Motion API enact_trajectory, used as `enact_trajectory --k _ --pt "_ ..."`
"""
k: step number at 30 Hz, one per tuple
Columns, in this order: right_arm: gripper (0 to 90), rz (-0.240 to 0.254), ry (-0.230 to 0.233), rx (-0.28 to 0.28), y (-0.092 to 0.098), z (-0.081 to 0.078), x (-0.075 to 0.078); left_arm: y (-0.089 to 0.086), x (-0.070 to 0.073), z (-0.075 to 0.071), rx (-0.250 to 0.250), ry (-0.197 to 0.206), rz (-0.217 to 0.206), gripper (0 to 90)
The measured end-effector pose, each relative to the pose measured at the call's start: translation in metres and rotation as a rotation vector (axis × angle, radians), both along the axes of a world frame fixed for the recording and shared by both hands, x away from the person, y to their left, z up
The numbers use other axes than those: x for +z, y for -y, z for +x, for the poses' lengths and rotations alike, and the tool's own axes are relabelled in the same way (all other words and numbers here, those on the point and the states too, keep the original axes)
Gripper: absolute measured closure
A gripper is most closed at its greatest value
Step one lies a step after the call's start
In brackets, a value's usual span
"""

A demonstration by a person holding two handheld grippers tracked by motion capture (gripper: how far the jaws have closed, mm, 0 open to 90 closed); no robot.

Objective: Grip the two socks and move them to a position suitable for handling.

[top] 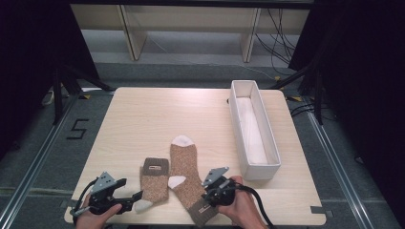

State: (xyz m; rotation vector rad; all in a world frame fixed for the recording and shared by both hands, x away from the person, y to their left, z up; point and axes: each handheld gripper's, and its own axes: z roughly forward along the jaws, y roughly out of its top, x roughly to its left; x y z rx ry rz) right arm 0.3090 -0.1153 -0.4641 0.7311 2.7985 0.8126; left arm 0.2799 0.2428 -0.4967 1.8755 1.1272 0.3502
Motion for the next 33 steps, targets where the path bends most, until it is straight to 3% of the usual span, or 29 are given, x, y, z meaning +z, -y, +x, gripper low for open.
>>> enact_trajectory --k 3,7,9,12,14,16,20,24,27,28,30,33 --pt "63.6 -0.003 -0.037 -0.079 0.015 -0.008 -0.003 0.001 0.000 0.000 0.005 0.000 0.008 17.8" --pt "57.5 0.016 -0.088 -0.098 0.020 -0.012 -0.011 0.000 0.000 0.000 0.009 -0.001 0.005 17.8" --pt "60.0 0.010 -0.107 -0.093 0.019 -0.011 -0.015 0.000 0.000 0.000 0.005 -0.003 0.009 17.8" --pt "76.3 0.023 -0.140 -0.076 0.019 -0.009 -0.018 0.000 0.000 0.000 0.007 -0.001 0.005 17.8" --pt "85.4 0.008 -0.101 -0.042 0.021 -0.007 -0.015 0.000 -0.001 0.000 0.008 0.005 0.000 17.8" --pt "86.7 -0.025 -0.062 -0.022 0.025 -0.005 -0.009 0.001 -0.001 0.000 0.009 0.006 -0.004 17.8" --pt "86.9 -0.031 -0.014 -0.072 0.042 0.008 -0.001 0.000 0.000 0.000 0.007 -0.002 0.005 17.8" --pt "86.2 -0.041 -0.015 -0.128 0.051 0.020 -0.001 -0.001 0.000 0.001 0.003 -0.002 0.009 17.8" --pt "82.0 -0.012 0.001 -0.132 0.052 0.022 0.002 -0.001 -0.001 0.001 0.011 -0.001 0.000 17.8" --pt "79.5 0.004 -0.012 -0.166 0.049 0.020 0.006 -0.001 -0.001 0.002 0.011 0.001 -0.002 17.8" --pt "75.7 0.041 0.018 -0.129 0.045 0.020 0.014 -0.002 0.001 0.001 0.017 -0.007 0.015 17.8" --pt "71.7 0.109 0.003 -0.107 0.031 0.023 0.024 -0.003 0.000 0.002 0.015 -0.002 -0.003 17.8"
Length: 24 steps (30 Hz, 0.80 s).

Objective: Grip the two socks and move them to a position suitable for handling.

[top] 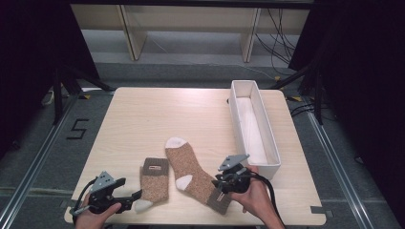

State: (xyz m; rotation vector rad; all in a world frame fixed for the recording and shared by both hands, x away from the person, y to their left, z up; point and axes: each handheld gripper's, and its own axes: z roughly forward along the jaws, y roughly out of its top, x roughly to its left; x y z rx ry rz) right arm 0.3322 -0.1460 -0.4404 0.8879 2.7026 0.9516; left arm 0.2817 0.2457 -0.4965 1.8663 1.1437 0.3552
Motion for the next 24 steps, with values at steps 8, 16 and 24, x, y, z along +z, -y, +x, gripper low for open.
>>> enact_trajectory --k 8,16,24 --pt "64.7 0.085 -0.024 0.066 -0.064 0.030 0.006 -0.010 0.003 0.000 0.031 -0.004 -0.004 17.9" --pt "64.5 0.047 -0.033 0.116 -0.128 0.063 -0.008 -0.011 0.002 0.000 0.041 -0.016 -0.006 17.9" --pt "61.0 0.007 -0.076 0.117 -0.163 0.091 -0.026 -0.012 0.001 0.000 0.033 -0.020 -0.001 17.9"
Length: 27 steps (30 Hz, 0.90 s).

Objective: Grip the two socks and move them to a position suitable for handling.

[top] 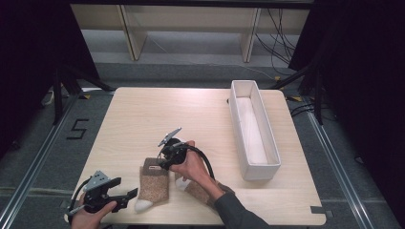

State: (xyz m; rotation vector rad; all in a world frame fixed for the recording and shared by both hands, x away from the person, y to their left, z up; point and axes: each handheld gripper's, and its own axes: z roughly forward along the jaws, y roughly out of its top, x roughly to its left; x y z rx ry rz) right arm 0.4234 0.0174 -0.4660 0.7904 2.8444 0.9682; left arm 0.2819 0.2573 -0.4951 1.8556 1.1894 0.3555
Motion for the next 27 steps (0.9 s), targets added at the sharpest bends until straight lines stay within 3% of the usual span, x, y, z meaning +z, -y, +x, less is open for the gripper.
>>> enact_trajectory --k 6,9,11,12,16,17,18,19,22,24,25,27 --pt "59.4 -0.018 -0.025 0.004 -0.012 0.012 -0.012 0.001 0.000 0.000 -0.005 0.000 -0.006 17.8" --pt "69.5 -0.010 -0.059 -0.001 -0.011 0.017 -0.018 0.001 0.000 0.000 -0.002 0.002 -0.006 17.9" --pt "77.9 -0.001 -0.045 0.027 -0.009 0.019 -0.016 0.000 0.001 0.000 0.003 -0.004 0.003 17.8" --pt "79.5 0.000 -0.037 0.035 -0.009 0.018 -0.014 0.000 0.000 0.001 0.001 -0.002 -0.017 17.8" --pt "80.6 0.059 0.005 0.062 -0.003 0.008 0.005 -0.002 0.002 0.008 0.020 -0.001 -0.025 17.9" --pt "80.6 0.066 0.026 0.074 -0.001 0.004 0.012 -0.002 0.002 0.011 0.029 0.006 -0.011 17.9" --pt "80.5 0.079 0.074 0.110 0.002 0.001 0.018 -0.003 0.003 0.015 0.030 0.004 0.002 17.9" --pt "80.5 0.091 0.080 0.103 0.005 -0.007 0.025 -0.003 0.004 0.019 0.031 0.003 0.008 18.2" --pt "80.5 0.131 0.143 0.121 0.016 -0.024 0.041 0.000 0.003 0.031 0.005 0.001 0.004 23.0" --pt "80.5 0.142 0.169 0.132 0.023 -0.033 0.048 0.000 0.001 0.042 -0.039 -0.025 0.041 25.5" --pt "80.5 0.149 0.178 0.139 0.026 -0.037 0.051 0.003 -0.001 0.047 -0.035 -0.032 0.034 26.7" --pt "80.5 0.162 0.189 0.151 0.031 -0.043 0.053 0.004 -0.003 0.058 -0.071 -0.071 0.088 30.2"
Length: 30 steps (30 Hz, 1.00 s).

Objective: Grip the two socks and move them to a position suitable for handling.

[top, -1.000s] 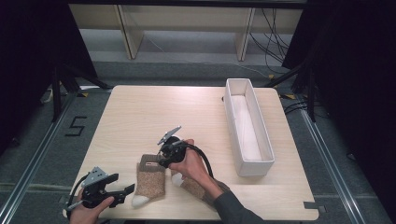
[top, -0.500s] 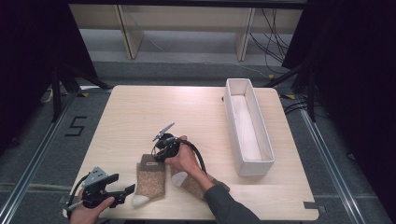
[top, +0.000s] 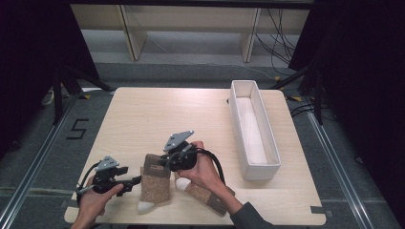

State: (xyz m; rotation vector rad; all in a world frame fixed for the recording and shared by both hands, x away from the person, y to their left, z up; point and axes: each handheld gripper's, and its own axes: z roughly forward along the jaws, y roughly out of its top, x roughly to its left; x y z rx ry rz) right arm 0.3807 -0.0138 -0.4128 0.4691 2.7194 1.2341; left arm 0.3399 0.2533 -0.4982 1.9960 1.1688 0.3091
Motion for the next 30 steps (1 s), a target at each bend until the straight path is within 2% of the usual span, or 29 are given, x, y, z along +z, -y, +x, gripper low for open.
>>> enact_trajectory --k 2,4,7,8,11,12,13,14,16,18,20,23,25,28,30 --pt "80.4 0.004 0.006 0.004 0.004 -0.004 0.001 0.003 -0.003 0.011 -0.002 -0.023 0.004 32.9" --pt "80.3 0.004 0.014 0.006 0.006 -0.005 0.000 0.009 -0.004 0.020 -0.019 -0.032 0.027 36.7" --pt "80.2 0.004 0.013 0.011 0.009 -0.006 0.000 0.016 -0.005 0.033 -0.028 -0.030 0.074 42.4" --pt "80.2 0.004 0.010 0.014 0.009 -0.006 0.000 0.019 -0.006 0.037 -0.037 -0.029 0.077 44.0" --pt "80.1 0.010 0.007 0.017 0.010 -0.007 0.001 0.028 -0.009 0.045 -0.075 -0.047 0.110 55.4" --pt "80.1 0.007 0.006 0.016 0.010 -0.007 0.002 0.030 -0.010 0.046 -0.074 -0.033 0.109 59.1" --pt "80.1 0.006 0.004 0.017 0.011 -0.008 0.002 0.030 -0.009 0.046 -0.078 -0.023 0.114 66.7" --pt "80.1 0.005 0.008 0.015 0.012 -0.009 0.003 0.031 -0.008 0.047 -0.092 -0.001 0.138 75.9" --pt "80.1 0.009 0.016 0.021 0.015 -0.011 0.004 0.029 -0.008 0.050 -0.101 0.001 0.130 81.7" --pt "80.3 0.010 0.021 0.028 0.018 -0.014 0.006 0.029 -0.009 0.051 -0.104 0.017 0.131 83.3" --pt "80.3 0.009 0.033 0.024 0.022 -0.017 0.009 0.027 -0.006 0.052 -0.092 0.036 0.129 84.2" --pt "80.3 0.002 0.051 0.022 0.029 -0.020 0.018 0.014 0.003 0.053 -0.011 0.096 0.092 84.3" --pt "80.3 0.001 0.065 0.016 0.034 -0.022 0.022 0.000 0.009 0.053 0.026 0.112 0.069 84.2" --pt "80.5 -0.024 0.072 0.012 0.043 -0.025 0.021 -0.018 0.013 0.048 0.079 0.118 0.030 84.2" --pt "80.5 -0.034 0.078 0.016 0.049 -0.027 0.015 -0.026 0.010 0.043 0.088 0.109 0.021 84.1"
